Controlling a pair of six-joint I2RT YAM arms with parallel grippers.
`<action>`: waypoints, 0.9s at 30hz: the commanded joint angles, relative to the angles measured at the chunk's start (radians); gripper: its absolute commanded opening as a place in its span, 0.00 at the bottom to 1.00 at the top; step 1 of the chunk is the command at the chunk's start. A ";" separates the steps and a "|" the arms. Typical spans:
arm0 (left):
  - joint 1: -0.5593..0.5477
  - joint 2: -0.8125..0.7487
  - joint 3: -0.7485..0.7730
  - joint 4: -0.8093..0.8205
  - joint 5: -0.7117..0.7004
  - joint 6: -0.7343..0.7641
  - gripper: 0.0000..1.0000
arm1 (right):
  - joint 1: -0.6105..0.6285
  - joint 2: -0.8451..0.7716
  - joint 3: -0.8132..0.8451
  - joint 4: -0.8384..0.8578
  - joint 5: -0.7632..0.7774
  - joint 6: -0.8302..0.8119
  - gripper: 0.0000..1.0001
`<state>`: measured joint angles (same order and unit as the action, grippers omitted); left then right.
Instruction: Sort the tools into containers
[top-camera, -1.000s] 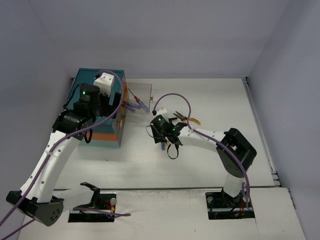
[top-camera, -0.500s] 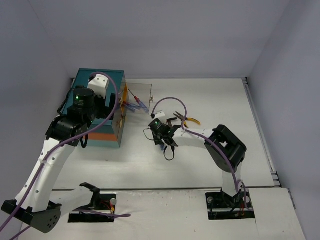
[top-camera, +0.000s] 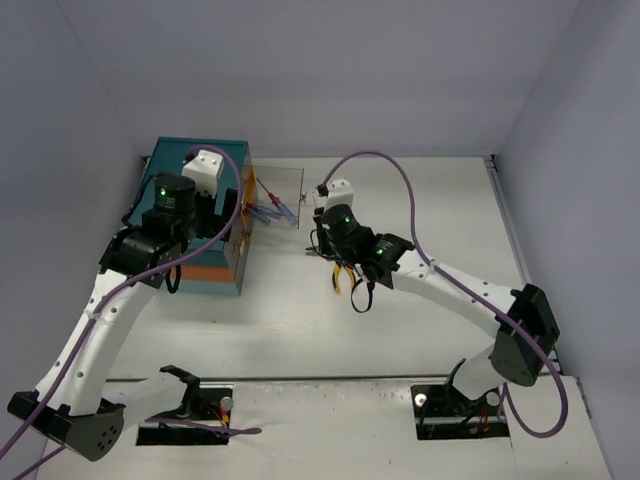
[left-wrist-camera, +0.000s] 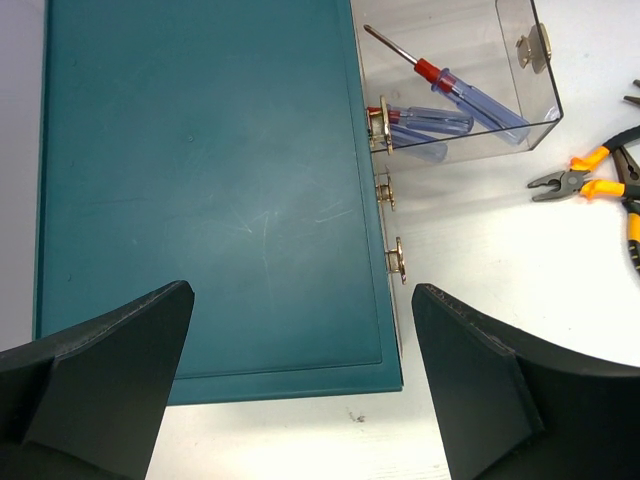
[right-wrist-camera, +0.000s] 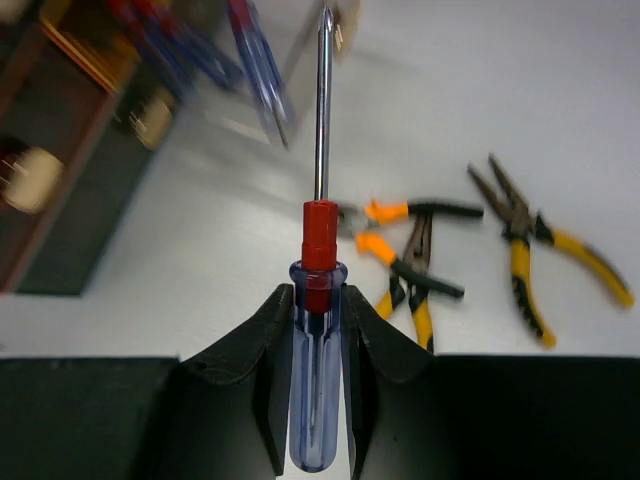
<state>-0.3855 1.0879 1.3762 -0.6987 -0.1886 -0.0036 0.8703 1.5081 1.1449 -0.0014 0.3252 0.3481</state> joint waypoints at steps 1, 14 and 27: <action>-0.006 0.018 0.035 0.053 -0.018 0.001 0.89 | -0.019 0.020 0.197 0.040 -0.036 -0.155 0.00; -0.003 0.030 0.026 0.056 -0.050 0.001 0.89 | -0.096 0.538 0.806 0.058 -0.344 -0.387 0.00; -0.003 0.055 0.030 0.061 -0.058 0.001 0.89 | -0.114 0.607 0.861 0.057 -0.310 -0.406 0.45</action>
<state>-0.3855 1.1277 1.3762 -0.6953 -0.2352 -0.0036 0.7667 2.2086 1.9731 -0.0046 -0.0192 -0.0492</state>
